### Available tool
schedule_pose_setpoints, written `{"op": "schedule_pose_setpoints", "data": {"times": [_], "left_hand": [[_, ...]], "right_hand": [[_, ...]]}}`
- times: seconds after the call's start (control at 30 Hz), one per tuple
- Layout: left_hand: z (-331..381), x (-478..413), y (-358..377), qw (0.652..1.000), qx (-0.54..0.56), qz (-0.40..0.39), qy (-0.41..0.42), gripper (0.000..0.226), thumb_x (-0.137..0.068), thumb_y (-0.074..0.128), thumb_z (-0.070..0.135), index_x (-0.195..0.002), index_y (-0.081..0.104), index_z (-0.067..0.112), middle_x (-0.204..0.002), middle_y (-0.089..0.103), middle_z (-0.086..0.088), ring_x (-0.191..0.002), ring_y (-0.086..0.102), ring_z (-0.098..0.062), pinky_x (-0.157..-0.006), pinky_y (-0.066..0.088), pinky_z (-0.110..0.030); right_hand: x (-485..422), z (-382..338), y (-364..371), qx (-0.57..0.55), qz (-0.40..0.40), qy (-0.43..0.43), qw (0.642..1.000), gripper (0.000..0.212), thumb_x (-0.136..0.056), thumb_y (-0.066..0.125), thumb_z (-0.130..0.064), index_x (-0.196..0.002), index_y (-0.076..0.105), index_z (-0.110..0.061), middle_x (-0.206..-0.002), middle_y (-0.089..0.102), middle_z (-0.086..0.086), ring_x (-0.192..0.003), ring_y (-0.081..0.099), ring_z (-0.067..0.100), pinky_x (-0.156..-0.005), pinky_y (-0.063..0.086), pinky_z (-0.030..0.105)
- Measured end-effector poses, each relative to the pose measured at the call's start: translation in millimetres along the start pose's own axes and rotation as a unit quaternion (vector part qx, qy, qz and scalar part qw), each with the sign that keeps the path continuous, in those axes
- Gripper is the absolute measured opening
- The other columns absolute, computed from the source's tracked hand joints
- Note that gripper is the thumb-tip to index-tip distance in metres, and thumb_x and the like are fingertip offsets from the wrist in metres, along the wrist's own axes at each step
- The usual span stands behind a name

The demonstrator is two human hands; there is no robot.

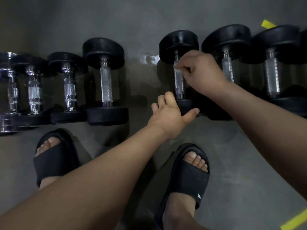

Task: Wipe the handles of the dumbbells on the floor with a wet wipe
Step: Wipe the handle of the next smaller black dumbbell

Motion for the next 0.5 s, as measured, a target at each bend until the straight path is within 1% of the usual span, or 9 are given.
{"op": "schedule_pose_setpoints", "data": {"times": [0.03,0.1,0.17,0.23,0.3,0.43,0.5], "left_hand": [[2.6,0.2,1.2,1.0,-0.001,-0.001,0.0,0.081,-0.088,0.055,0.069,-0.139,0.025,0.013,-0.141,0.029,-0.007,-0.129,0.028,-0.03,-0.106,0.033,-0.04],[6.0,0.1,2.8,1.0,0.006,-0.007,-0.004,0.069,-0.094,0.048,0.064,-0.136,0.026,0.014,-0.139,0.029,-0.008,-0.129,0.027,-0.033,-0.107,0.03,-0.042],[6.5,-2.4,3.6,1.0,0.005,-0.026,-0.01,0.059,-0.1,0.04,0.057,-0.136,0.026,0.013,-0.136,0.029,-0.01,-0.127,0.028,-0.036,-0.106,0.027,-0.041],[3.5,-4.7,2.7,0.999,-0.005,-0.042,-0.012,0.057,-0.101,0.037,0.055,-0.138,0.025,0.013,-0.136,0.028,-0.011,-0.127,0.028,-0.037,-0.106,0.025,-0.04],[0.1,-5.9,0.4,0.999,-0.005,-0.045,-0.011,0.06,-0.1,0.04,0.058,-0.138,0.026,0.015,-0.138,0.029,-0.01,-0.128,0.029,-0.036,-0.108,0.026,-0.039],[-2.7,-5.3,-2.1,0.999,0.021,-0.046,-0.002,0.06,-0.094,0.049,0.066,-0.132,0.032,0.023,-0.137,0.031,-0.003,-0.128,0.029,-0.029,-0.106,0.027,-0.033],[-4.3,-6.1,-3.5,0.998,0.036,-0.043,0.0,0.063,-0.089,0.054,0.069,-0.131,0.035,0.026,-0.136,0.032,-0.001,-0.127,0.029,-0.026,-0.106,0.028,-0.032]], "right_hand": [[-4.8,4.8,-1.4,0.003,0.013,0.022,1.0,0.024,-0.088,0.057,-0.008,-0.101,0.078,-0.008,-0.106,0.072,0.009,-0.097,0.068,0.025,-0.09,0.051,0.028],[-8.2,12.2,-1.6,-0.005,0.035,0.063,0.997,0.027,-0.089,0.055,-0.01,-0.102,0.078,-0.009,-0.107,0.071,0.01,-0.098,0.068,0.024,-0.09,0.05,0.025],[-1.4,9.4,-0.3,-0.016,0.033,0.051,0.998,0.025,-0.089,0.057,-0.008,-0.1,0.078,-0.008,-0.105,0.071,0.009,-0.096,0.068,0.023,-0.09,0.051,0.025],[7.8,0.9,-1.5,-0.022,-0.001,0.007,1.0,0.021,-0.088,0.061,-0.004,-0.098,0.079,-0.006,-0.102,0.071,0.009,-0.094,0.068,0.021,-0.088,0.05,0.022],[7.1,-4.1,-4.2,-0.012,-0.035,-0.017,0.999,0.021,-0.088,0.062,-0.005,-0.099,0.08,-0.007,-0.102,0.072,0.009,-0.094,0.068,0.022,-0.088,0.05,0.022],[-6.7,-0.2,-6.0,0.022,-0.022,0.006,0.999,0.026,-0.089,0.056,-0.008,-0.102,0.079,-0.005,-0.104,0.072,0.013,-0.097,0.069,0.031,-0.09,0.054,0.036],[-0.5,-0.5,-5.8,0.013,-0.034,-0.01,0.999,0.024,-0.089,0.058,-0.006,-0.099,0.079,-0.005,-0.103,0.073,0.011,-0.096,0.069,0.028,-0.09,0.054,0.035]]}}
Point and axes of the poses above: each hand's wrist, its own x-axis away from the middle knuckle, its own y-axis out of the palm, z = x × y, the point moved 6 cm from there along -x, towards the middle knuckle
